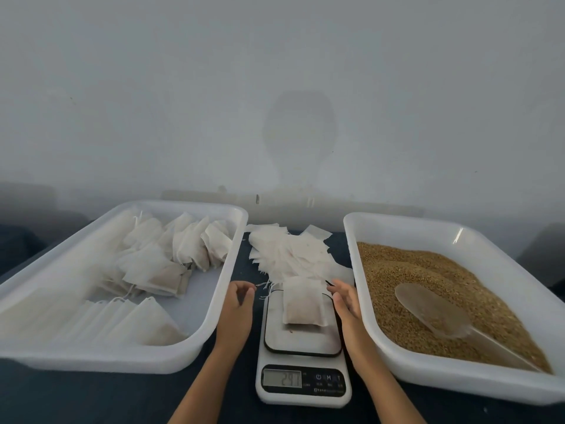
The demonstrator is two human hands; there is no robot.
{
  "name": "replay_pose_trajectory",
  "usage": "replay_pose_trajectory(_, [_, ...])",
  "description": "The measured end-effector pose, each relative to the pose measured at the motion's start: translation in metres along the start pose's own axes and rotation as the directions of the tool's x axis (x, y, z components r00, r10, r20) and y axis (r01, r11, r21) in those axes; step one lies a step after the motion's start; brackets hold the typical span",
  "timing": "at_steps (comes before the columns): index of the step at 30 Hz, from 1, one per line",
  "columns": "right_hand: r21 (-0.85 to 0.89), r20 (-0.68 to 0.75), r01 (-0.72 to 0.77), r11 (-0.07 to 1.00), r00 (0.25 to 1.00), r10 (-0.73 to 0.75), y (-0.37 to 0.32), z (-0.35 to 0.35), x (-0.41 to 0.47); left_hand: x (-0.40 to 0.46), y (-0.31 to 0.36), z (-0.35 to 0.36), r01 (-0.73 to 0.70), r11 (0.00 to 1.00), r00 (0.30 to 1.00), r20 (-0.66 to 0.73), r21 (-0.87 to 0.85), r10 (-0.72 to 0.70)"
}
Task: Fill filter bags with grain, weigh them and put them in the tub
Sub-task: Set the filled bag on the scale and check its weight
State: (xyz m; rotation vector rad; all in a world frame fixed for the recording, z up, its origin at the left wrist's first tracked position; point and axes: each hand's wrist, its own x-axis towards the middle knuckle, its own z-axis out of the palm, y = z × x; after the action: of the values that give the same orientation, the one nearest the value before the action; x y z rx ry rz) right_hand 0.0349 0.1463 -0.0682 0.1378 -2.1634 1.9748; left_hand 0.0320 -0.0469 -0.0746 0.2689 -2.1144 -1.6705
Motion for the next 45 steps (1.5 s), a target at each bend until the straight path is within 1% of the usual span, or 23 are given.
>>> replay_pose_trajectory(5, [0.021,0.04,0.011,1.0,0.999,-0.012,0.003,-0.001,-0.001,0.0,0.0,-0.001,0.01,1.0,1.0,0.005,0.001,-0.01])
replay_pose_trajectory(10, [0.048,0.049,0.03,0.998,0.998,-0.032,0.002,0.001,0.0,0.001,0.001,0.0,-0.009,1.0,1.0,0.02,0.008,0.008])
replay_pose_trajectory(17, [0.037,0.071,0.036,0.999,0.997,-0.038,0.002,0.003,0.001,0.001,0.0,0.001,-0.028,1.0,0.999,0.046,0.011,0.028])
replay_pose_trajectory(19, [0.021,0.073,0.034,0.999,0.997,-0.036,0.001,0.004,0.003,0.001,0.001,0.002,-0.053,0.998,0.994,0.094,0.026,0.05])
replay_pose_trajectory(21, [-0.005,0.074,0.028,1.0,0.997,-0.028,0.001,0.006,0.005,0.0,0.003,0.004,-0.067,0.997,0.983,0.172,0.029,0.061])
replay_pose_trajectory(25, [-0.078,0.074,0.048,0.996,0.996,-0.042,-0.004,0.012,0.01,-0.001,0.011,0.011,-0.07,0.996,0.945,0.324,0.055,0.049])
replay_pose_trajectory(29, [-0.17,0.102,0.111,0.979,0.99,-0.094,-0.009,0.014,0.007,-0.004,0.019,0.014,-0.066,0.998,0.919,0.39,0.012,0.056])
replay_pose_trajectory(32, [-0.252,0.106,0.166,0.953,0.984,-0.143,-0.013,0.011,0.0,-0.008,0.024,0.013,-0.094,0.996,0.917,0.391,0.01,0.083])
replay_pose_trajectory(36, [-0.302,0.147,0.241,0.922,0.968,-0.205,-0.025,0.011,-0.018,-0.014,0.031,0.004,-0.126,0.992,0.917,0.383,0.008,0.114])
replay_pose_trajectory(38, [-0.306,0.183,0.275,0.911,0.957,-0.227,-0.033,0.012,-0.031,-0.019,0.035,-0.003,-0.16,0.987,0.909,0.395,0.033,0.134])
replay_pose_trajectory(41, [-0.255,0.247,0.326,0.911,0.932,-0.264,-0.047,0.014,-0.051,-0.027,0.044,-0.014,-0.199,0.98,0.882,0.44,0.017,0.171])
replay_pose_trajectory(43, [-0.229,0.247,0.355,0.907,0.922,-0.298,-0.058,0.014,-0.062,-0.032,0.056,-0.018,-0.241,0.97,0.858,0.462,-0.025,0.225])
replay_pose_trajectory(45, [-0.219,0.205,0.394,0.893,0.913,-0.353,-0.071,0.01,-0.07,-0.038,0.073,-0.018,-0.294,0.951,0.828,0.472,-0.093,0.302])
